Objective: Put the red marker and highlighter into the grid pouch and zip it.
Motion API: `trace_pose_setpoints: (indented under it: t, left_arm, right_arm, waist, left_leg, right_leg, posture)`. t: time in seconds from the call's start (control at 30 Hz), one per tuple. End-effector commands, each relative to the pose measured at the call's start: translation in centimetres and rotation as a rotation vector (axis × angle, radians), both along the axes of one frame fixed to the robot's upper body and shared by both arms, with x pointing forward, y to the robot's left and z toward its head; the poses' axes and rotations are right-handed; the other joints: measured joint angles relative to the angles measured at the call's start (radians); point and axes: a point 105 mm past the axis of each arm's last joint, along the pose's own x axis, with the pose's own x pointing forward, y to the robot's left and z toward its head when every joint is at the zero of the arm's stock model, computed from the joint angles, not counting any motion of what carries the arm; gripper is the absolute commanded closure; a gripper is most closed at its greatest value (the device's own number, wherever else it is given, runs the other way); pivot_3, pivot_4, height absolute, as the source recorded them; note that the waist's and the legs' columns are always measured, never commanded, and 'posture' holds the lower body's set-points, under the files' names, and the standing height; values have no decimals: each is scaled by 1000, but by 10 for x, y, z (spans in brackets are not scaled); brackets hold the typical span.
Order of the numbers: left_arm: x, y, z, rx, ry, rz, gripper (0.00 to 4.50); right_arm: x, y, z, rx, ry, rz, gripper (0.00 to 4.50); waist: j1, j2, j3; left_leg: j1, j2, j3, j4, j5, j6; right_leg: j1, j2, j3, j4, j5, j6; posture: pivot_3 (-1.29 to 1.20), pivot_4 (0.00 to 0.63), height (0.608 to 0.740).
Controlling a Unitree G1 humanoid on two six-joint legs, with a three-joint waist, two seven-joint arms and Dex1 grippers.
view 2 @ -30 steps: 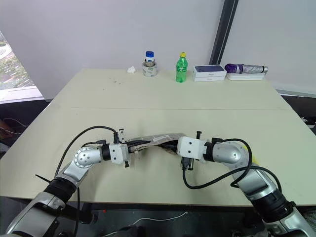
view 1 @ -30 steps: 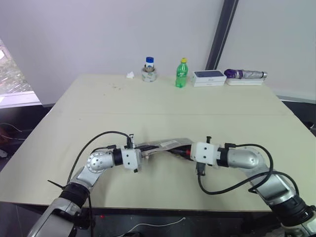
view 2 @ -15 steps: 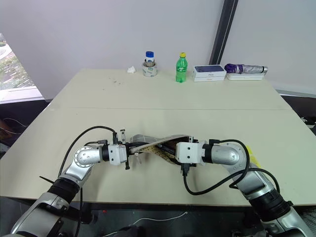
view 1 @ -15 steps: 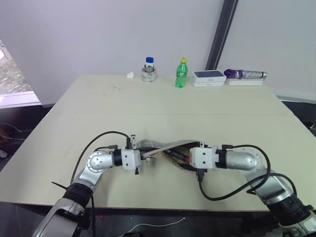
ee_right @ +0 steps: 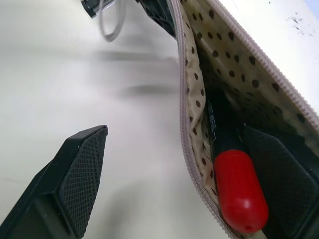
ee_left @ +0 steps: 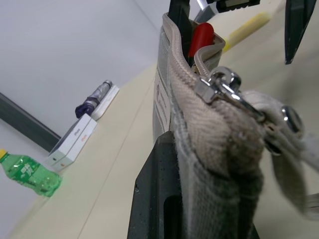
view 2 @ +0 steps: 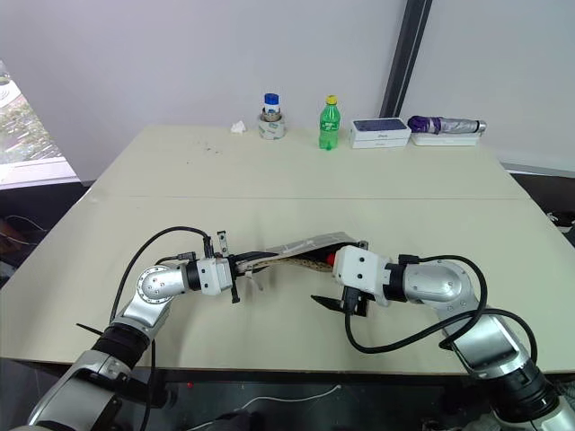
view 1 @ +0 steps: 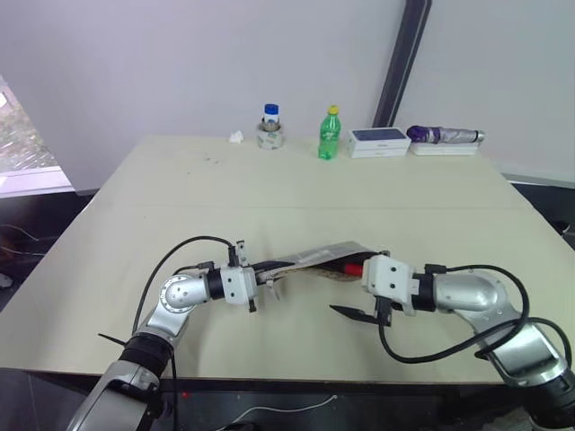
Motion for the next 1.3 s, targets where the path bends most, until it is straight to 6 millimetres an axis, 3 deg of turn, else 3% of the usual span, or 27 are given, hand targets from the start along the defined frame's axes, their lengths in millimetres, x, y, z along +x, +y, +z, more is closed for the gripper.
trace_pose_setpoints:
  t: [0.03,0.27,0.33,0.47,0.5,0.6,0.73,0.9,1.2,1.3]
  left_arm:
    - [3,4,12,-33,-40,24,4500]
    - [4,6,10,-32,-39,39,4500]
    - [4,6,9,-35,-40,44,4500]
    - [10,7,9,-98,1,93,4500]
    - [12,7,10,-120,15,107,4500]
    - [10,4,6,-98,5,101,4500]
    - [7,-1,0,-71,-2,84,4500]
    - [7,-6,-1,-70,-4,69,4500]
    - [7,-10,1,-67,-14,59,4500]
    - [6,-11,0,-69,-13,59,4500]
  right_arm:
    - [-4,-4,30,107,-54,-31,17]
    - [-17,-18,58,310,-32,-74,17]
    - [-23,-26,62,440,-13,-111,17]
    - [-25,-83,33,767,44,-435,17]
    - [-25,-101,25,782,-14,-556,17]
    - [-33,-130,5,716,-137,-789,17]
    - [-55,-124,-15,687,-124,-897,17]
    - [-70,-133,-32,631,-137,-1001,17]
    - [-65,-193,-49,491,-144,-1249,17]
    - [-57,-200,-56,512,-45,-1252,17]
  waist:
    - [1,0,0]
    - [1,0,0]
    - [1,0,0]
    - [5,-2,-1]
    - [3,-2,-1]
    - [0,-1,-1]
    - [-3,0,-2]
    - [6,0,-2]
    - [1,0,-2]
    - [-5,1,-2]
  left_leg:
    - [0,0,0,0,0,0]
    - [0,0,0,0,0,0]
    - [0,0,0,0,0,0]
    - [0,0,-4,0,0,0]
    - [0,-1,-4,0,0,1]
    - [2,-1,-3,-1,0,1]
    - [6,0,-3,-5,0,0]
    - [6,0,-3,-4,0,0]
    - [6,-2,-5,-4,0,0]
    - [7,-1,-4,-4,0,0]
  right_leg:
    - [0,0,0,0,0,0]
    - [1,0,0,0,0,0]
    - [1,0,0,0,0,0]
    - [5,0,-4,-3,0,0]
    - [6,0,-4,-3,0,0]
    - [7,-1,-4,-3,0,1]
    - [7,1,-2,-2,0,0]
    - [8,1,-3,-2,0,0]
    - [10,0,-5,-5,0,0]
    - [10,0,-4,-4,0,0]
  posture:
    - [0,150,740]
    - [0,150,740]
    - [0,150,740]
    - [0,150,740]
    - [0,150,740]
    - [0,150,740]
    - [0,150,740]
    - [0,150,740]
    - [0,150,740]
    - [0,150,740]
